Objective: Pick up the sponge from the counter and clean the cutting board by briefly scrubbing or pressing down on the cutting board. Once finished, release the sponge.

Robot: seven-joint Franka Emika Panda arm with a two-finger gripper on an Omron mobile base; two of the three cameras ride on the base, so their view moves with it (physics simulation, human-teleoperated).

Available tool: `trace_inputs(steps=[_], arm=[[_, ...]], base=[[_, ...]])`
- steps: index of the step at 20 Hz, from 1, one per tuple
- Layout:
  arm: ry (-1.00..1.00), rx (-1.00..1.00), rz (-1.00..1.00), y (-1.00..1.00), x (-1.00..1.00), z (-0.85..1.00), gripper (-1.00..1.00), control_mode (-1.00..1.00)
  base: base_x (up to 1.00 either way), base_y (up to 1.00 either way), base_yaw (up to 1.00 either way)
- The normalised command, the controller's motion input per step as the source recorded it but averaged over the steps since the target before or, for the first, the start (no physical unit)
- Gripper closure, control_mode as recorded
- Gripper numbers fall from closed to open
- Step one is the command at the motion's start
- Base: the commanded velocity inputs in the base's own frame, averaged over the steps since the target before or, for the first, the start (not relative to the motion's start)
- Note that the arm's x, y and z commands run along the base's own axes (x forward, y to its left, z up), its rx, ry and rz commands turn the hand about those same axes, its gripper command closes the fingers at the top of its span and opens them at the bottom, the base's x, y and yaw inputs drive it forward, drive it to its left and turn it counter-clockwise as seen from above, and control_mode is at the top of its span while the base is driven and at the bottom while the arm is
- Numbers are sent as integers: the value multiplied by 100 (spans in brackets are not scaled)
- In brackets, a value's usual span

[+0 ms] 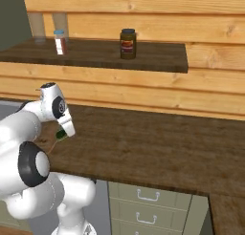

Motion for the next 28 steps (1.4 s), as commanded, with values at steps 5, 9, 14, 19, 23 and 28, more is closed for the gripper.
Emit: trace_inputs(steps=[5,9,14,19,23,28], arm=[[2,-8,-34,20,44,-6,100,-100],[8,0,-5,0,67,1,100,-100],[3,-6,-1,16,33,0,100,-100],[-8,-11,-2,40,35,-18,100,-100],[0,-2,0,27,47,-13,100,-100],[0,-3,0,27,39,-7,100,-100]], base=[[0,0,0],[0,0,0],[0,0,0],[0,0,0],[0,0,0],[0,0,0]])
